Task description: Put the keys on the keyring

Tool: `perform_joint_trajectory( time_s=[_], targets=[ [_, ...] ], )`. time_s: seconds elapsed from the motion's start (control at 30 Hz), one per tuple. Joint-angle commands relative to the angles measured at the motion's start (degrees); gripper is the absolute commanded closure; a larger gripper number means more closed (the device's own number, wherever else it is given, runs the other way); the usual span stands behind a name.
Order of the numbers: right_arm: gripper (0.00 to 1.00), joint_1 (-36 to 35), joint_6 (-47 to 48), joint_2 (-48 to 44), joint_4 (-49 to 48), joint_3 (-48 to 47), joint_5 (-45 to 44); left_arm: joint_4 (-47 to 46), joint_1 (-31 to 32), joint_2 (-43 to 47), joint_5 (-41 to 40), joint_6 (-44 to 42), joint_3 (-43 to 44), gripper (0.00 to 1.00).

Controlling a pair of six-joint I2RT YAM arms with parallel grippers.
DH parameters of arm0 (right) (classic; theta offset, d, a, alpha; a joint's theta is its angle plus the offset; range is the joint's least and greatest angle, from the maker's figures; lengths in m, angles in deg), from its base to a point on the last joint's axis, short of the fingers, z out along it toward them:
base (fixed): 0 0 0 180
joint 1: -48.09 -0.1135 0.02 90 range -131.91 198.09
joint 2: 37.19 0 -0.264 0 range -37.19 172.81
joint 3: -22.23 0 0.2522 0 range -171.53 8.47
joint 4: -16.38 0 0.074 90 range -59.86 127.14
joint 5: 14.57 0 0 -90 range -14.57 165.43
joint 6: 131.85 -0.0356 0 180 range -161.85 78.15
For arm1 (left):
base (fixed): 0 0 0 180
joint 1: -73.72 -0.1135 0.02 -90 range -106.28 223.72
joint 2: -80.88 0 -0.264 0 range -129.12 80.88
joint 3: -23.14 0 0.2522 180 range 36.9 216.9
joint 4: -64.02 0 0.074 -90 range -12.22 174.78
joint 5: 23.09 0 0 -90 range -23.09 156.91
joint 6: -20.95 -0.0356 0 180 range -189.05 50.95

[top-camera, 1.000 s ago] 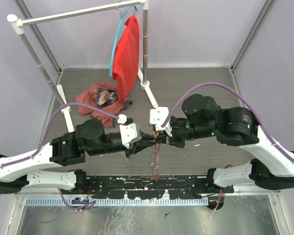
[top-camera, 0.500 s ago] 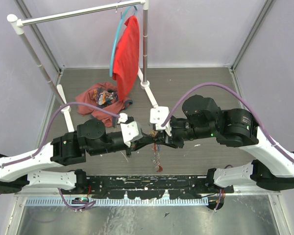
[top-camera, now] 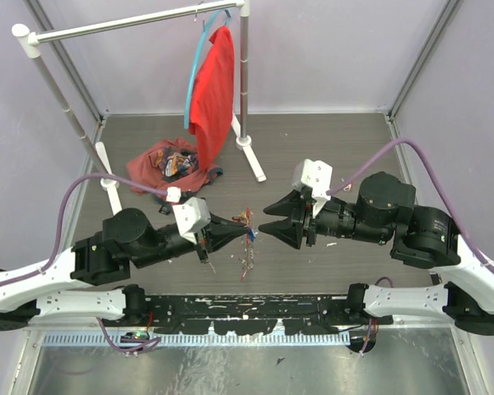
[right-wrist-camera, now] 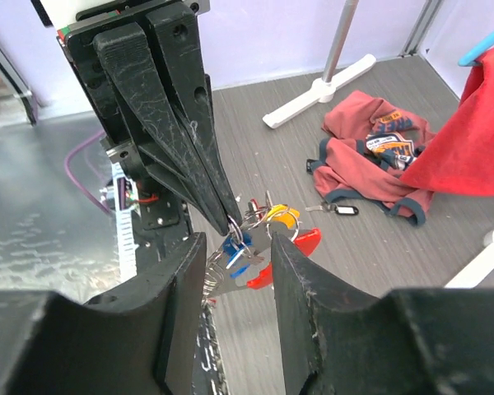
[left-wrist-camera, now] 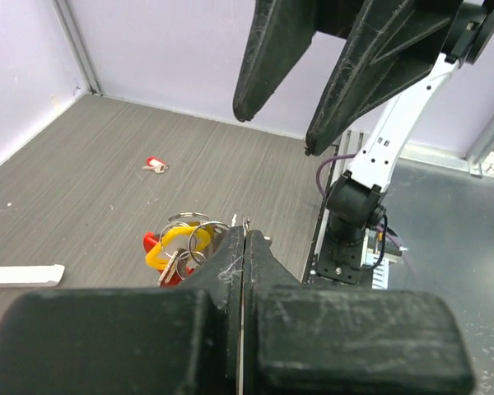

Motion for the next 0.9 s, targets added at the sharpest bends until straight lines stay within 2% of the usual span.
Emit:
perform_joint_trajectory(
  time_s=[0.0, 0.2, 0.7, 0.87],
  targets=[
    [0.57, -0.3, -6.7, -2.1, -12.2, 5.9, 0.6, -11.9, 0.0, 4.5, -1.7, 3.7, -4.8, 1.0],
    [0.62, -0.3, -4.1, -3.3, -19.2, 11.2, 9.0, -17.9, 0.0, 7.4, 1.6, 6.0, -7.7, 1.0],
    [0.62, -0.3, -2.5, -7.9, -31.2, 15.7, 14.6, -28.9, 0.0, 9.8, 7.8, 9.6, -11.0, 1.0],
    [0.66, -0.3, -2.1, -7.8, -32.0, 15.7, 15.8, -30.8, 0.0, 8.7, 10.8, 10.8, -10.2, 1.0]
  ],
)
